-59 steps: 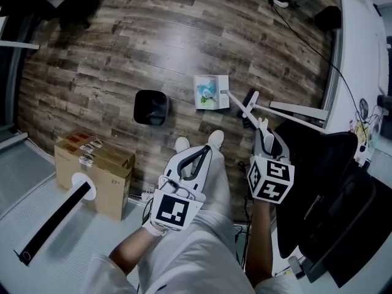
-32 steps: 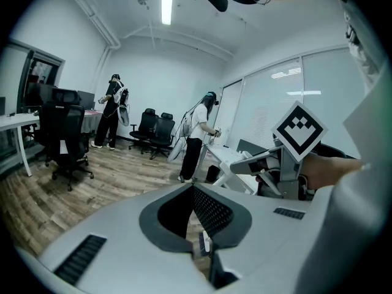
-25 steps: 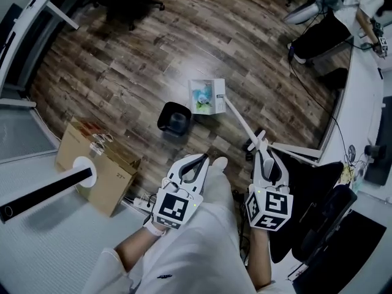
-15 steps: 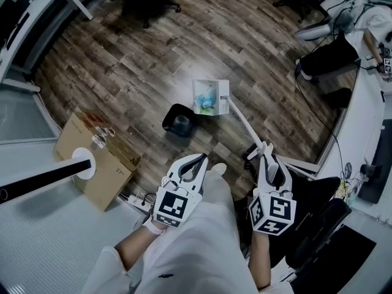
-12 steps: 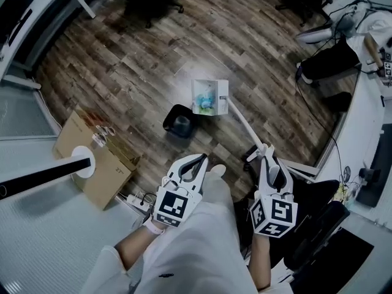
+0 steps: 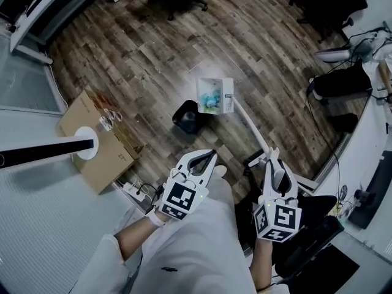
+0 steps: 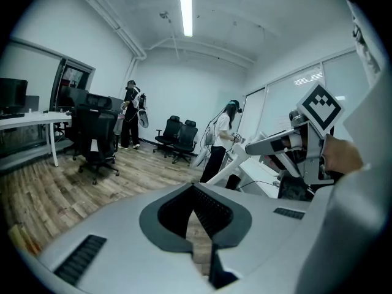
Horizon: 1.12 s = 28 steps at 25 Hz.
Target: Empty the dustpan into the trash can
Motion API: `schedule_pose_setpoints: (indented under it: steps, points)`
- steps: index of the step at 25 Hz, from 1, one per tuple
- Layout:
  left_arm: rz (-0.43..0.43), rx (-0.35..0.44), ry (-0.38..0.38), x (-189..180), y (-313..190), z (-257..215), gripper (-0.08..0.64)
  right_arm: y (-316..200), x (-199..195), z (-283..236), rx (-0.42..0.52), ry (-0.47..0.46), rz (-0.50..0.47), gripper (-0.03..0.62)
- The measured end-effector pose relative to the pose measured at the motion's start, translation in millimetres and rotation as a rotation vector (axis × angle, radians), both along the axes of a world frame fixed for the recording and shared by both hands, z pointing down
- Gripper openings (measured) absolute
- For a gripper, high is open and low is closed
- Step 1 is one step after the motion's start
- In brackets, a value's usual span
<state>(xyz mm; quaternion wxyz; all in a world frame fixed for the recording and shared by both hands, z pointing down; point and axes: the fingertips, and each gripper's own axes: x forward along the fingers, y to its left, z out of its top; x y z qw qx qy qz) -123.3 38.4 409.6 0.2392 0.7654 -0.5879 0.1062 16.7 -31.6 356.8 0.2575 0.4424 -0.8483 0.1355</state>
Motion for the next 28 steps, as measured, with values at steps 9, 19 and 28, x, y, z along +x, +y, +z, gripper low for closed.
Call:
schedule_pose_setpoints:
  steps: [9, 19, 28]
  points:
    - [0.088, -0.018, 0.011, 13.1, -10.0, 18.0, 0.006, 8.0, -29.1, -1.0, 0.0, 0.031, -0.108, 0.115]
    - [0.514, 0.123, -0.155, 42.1, -50.4, 15.4, 0.13, 15.3, -46.1, -2.3, -0.009, 0.02, -0.155, 0.115]
    - [0.821, 0.196, -0.298, 69.6, -58.8, 12.7, 0.14, 21.3, -60.3, -3.6, 0.002, 0.044, -0.203, 0.115]
